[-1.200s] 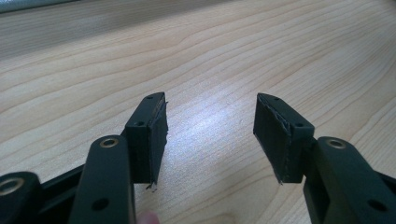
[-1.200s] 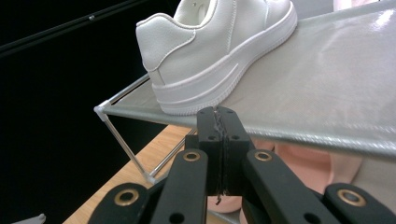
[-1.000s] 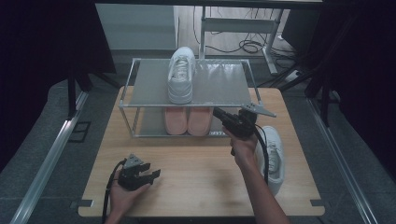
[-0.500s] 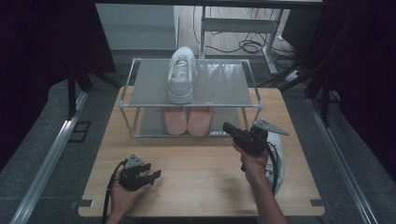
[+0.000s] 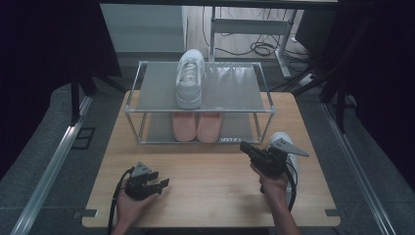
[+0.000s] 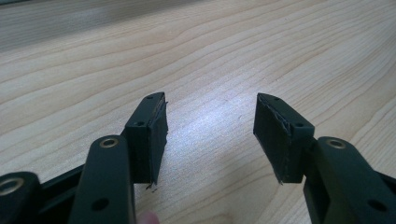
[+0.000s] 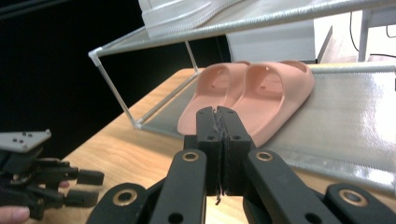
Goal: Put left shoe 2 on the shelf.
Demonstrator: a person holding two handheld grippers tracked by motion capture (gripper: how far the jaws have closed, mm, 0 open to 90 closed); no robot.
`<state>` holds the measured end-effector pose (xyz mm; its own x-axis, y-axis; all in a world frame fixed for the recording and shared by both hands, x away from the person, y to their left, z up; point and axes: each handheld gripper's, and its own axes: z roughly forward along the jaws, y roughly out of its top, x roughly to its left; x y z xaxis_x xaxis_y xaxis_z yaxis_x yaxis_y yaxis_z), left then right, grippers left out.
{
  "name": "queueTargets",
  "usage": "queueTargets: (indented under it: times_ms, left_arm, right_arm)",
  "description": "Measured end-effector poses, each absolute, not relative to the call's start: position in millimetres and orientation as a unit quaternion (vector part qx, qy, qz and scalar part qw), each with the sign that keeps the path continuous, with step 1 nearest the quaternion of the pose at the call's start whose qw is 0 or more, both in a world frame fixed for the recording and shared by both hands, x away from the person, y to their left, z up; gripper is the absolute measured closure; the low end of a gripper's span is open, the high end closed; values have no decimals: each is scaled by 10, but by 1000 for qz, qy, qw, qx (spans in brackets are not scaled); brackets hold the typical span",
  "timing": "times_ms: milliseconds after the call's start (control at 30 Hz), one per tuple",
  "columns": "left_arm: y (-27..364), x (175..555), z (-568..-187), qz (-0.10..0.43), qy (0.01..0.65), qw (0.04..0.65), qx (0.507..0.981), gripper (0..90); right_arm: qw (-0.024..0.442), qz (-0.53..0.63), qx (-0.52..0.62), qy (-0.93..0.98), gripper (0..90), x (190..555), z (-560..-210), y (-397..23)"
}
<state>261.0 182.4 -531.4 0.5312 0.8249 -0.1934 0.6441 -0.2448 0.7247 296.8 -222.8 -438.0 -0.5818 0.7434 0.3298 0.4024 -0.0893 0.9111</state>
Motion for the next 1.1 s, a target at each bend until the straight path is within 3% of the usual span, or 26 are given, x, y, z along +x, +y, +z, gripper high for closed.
queueTargets:
  times_ms: [1100]
  left_arm:
    - [1824, 2604, -5317, 113, 471, 392, 782, 451]
  right_arm:
    - [157, 556, 443, 686, 887, 2351, -4578, -2457]
